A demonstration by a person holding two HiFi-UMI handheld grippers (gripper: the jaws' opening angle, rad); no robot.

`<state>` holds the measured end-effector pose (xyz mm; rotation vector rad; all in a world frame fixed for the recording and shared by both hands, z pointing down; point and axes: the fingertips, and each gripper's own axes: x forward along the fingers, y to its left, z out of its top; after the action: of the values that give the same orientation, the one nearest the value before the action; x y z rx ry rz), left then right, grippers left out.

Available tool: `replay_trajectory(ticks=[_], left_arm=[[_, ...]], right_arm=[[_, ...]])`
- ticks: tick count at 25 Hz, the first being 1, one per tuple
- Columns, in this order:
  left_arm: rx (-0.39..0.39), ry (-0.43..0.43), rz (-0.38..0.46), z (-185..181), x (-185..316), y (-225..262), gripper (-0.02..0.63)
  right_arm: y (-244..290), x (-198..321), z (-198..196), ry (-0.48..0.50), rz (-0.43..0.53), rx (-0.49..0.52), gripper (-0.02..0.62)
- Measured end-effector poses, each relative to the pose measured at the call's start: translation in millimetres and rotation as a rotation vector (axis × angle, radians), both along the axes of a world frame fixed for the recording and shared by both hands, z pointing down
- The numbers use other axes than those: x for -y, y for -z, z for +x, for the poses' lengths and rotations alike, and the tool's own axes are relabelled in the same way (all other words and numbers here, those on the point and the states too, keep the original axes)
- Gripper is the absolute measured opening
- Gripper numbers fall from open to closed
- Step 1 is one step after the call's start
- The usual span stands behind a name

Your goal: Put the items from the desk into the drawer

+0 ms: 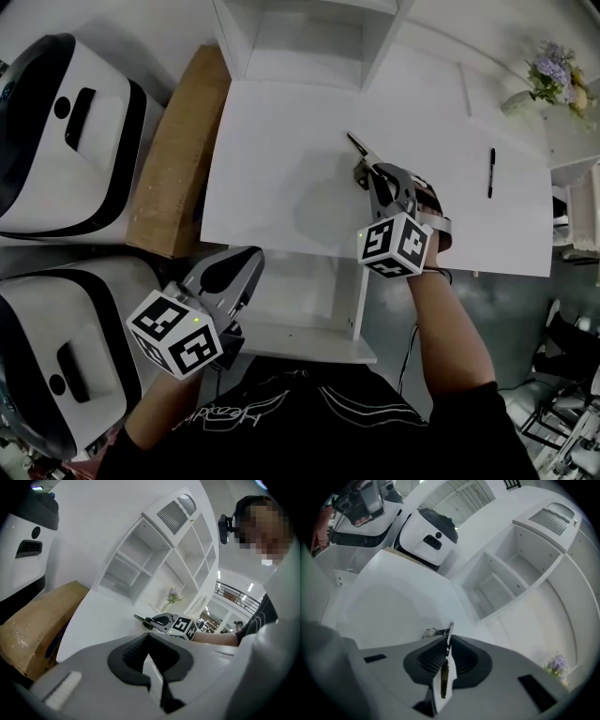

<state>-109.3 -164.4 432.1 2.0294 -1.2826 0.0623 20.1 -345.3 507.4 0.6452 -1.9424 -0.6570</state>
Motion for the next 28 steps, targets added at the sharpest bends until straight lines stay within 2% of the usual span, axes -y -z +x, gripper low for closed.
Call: replay_trajectory(ticks=[5, 9, 16, 20, 26, 28], left_arm=[[0.003, 0.000, 0.000, -0.2, -8.6, 1.4, 0.009], [0.003, -0.012, 0.014, 1.6, -16.9, 7.8, 0.009], [-0.001, -0.037, 0.033, 3.7, -40.8, 21.8, 0.009], [-0.007, -0.072, 0.057, 9.5, -56.4, 24.8, 0.009], [-0.015, -0.111, 0.070, 18.4, -83.5, 23.6, 0.009], [-0.016, -0.123, 0.071, 20.6, -92.9, 22.8, 0.009]], right_arm=[[15.1, 1.0, 1.5, -0.013, 0.041, 0.000, 0.017], [29.5, -10.8, 1.2, -0.027, 0.039, 0.036, 0.016], [71.0, -52.2, 4.4, -0.088, -0.040, 0.206, 0.017], [92.7, -85.0, 7.7, -0.097, -0.051, 0.268, 0.015], [101.1, -145.5, 9.3, -0.115, -0.134, 0.384, 0.015], [101.0, -166.5, 9.3, -0.114, -0.152, 0.396, 0.015]])
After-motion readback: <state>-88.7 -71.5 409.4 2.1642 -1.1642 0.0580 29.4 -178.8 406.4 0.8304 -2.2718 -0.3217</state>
